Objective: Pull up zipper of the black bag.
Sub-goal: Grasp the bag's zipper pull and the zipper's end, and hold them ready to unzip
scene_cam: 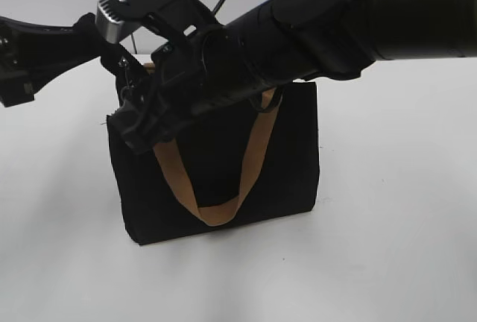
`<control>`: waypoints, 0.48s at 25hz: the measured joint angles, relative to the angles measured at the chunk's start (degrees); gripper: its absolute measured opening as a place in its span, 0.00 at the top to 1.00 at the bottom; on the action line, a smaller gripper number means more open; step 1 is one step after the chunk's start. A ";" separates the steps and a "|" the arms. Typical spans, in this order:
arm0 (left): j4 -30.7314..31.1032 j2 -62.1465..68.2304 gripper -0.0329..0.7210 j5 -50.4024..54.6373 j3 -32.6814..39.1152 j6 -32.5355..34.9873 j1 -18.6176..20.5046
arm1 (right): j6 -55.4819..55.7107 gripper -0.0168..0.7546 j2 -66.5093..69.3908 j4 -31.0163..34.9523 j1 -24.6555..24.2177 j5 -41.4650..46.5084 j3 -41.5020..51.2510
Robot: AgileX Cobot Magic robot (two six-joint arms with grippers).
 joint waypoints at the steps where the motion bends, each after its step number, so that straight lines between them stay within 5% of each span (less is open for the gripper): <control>1: 0.00 0.00 0.93 0.00 0.00 0.00 0.00 | 0.00 0.53 0.00 0.00 0.00 0.00 0.00; 12: 0.00 0.00 0.93 0.00 0.00 0.00 0.00 | 0.69 0.65 -0.06 0.15 0.00 -1.65 0.00</control>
